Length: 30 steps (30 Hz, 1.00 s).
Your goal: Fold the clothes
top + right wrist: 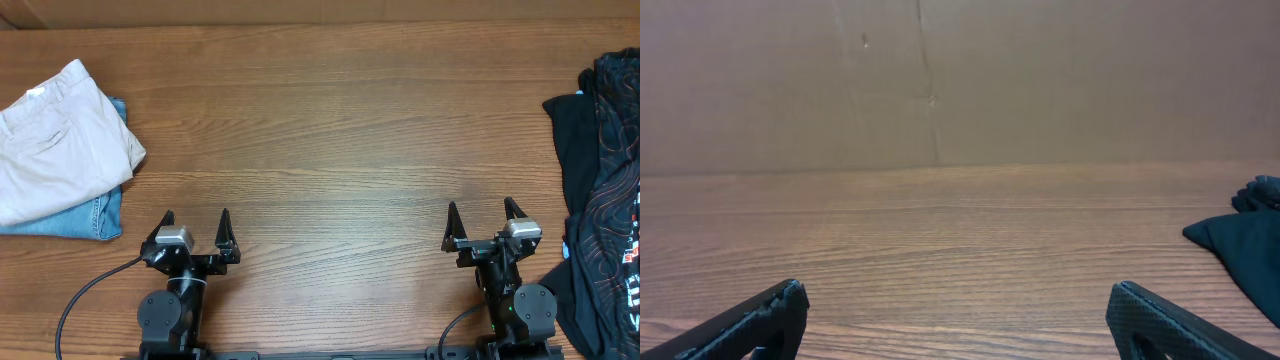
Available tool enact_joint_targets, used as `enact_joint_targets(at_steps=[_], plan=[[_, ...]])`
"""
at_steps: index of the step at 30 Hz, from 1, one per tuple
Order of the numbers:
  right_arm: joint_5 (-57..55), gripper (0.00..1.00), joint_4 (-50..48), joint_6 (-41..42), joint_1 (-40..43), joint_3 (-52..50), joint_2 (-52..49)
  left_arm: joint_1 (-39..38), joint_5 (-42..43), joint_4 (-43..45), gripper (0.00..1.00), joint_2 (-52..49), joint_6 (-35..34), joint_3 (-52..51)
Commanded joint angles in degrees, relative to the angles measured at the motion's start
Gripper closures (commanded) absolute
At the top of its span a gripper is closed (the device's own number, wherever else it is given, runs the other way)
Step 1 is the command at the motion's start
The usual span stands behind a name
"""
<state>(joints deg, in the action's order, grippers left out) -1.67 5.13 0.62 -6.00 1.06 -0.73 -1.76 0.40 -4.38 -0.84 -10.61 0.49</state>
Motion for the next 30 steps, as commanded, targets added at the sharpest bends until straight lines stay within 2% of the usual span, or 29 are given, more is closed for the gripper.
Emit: enact_joint_targets(at_steps=[1,30], plan=[[0.31,0.0,-0.42,-0.24,0.28,-0.61,0.57,0.46,-0.39,-0.04,0.0,0.59,-0.13,-0.22],[-1.22,0.0,-0.11,1.53,0.28,-0.24,0.57,0.46,0.35,-0.07,0.0,0.59,-1.68,-0.22]])
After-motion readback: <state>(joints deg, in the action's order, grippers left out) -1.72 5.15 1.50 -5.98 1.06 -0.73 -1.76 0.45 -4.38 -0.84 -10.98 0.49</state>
